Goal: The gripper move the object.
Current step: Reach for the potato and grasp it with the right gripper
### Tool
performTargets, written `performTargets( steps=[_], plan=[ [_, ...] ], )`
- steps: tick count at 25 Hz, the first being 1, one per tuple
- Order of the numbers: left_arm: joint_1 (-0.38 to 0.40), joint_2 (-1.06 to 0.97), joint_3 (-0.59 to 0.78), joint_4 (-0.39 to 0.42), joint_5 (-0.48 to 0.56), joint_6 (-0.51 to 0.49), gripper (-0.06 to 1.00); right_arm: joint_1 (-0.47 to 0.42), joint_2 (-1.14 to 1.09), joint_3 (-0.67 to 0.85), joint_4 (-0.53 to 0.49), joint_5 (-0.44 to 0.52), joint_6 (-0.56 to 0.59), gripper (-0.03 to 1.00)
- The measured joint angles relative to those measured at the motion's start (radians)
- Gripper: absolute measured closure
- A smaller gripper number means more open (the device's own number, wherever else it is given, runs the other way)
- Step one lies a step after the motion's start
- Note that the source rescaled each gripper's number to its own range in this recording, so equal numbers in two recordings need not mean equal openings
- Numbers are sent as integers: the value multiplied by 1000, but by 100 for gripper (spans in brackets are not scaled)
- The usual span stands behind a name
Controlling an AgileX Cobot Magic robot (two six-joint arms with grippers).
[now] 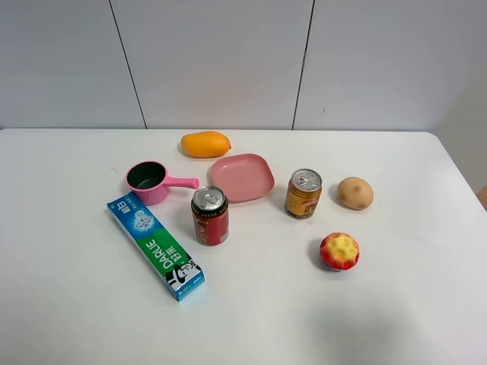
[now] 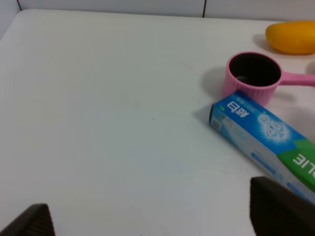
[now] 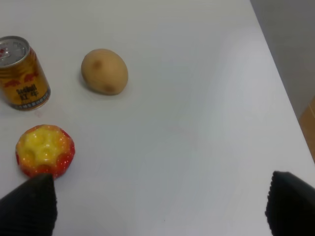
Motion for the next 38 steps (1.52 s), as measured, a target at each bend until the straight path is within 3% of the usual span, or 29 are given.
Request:
performTargets(
  steps=[22,27,38],
  plan=[
    [0,0,0,0,0,0,-6,0,26,-55,0,2,36,-2],
    [0,0,0,0,0,0,-6,0,209,-233,0,1,30,-2],
    [0,0,0,0,0,0,-6,0,905,-615,0,-47,-91,-2]
  ],
)
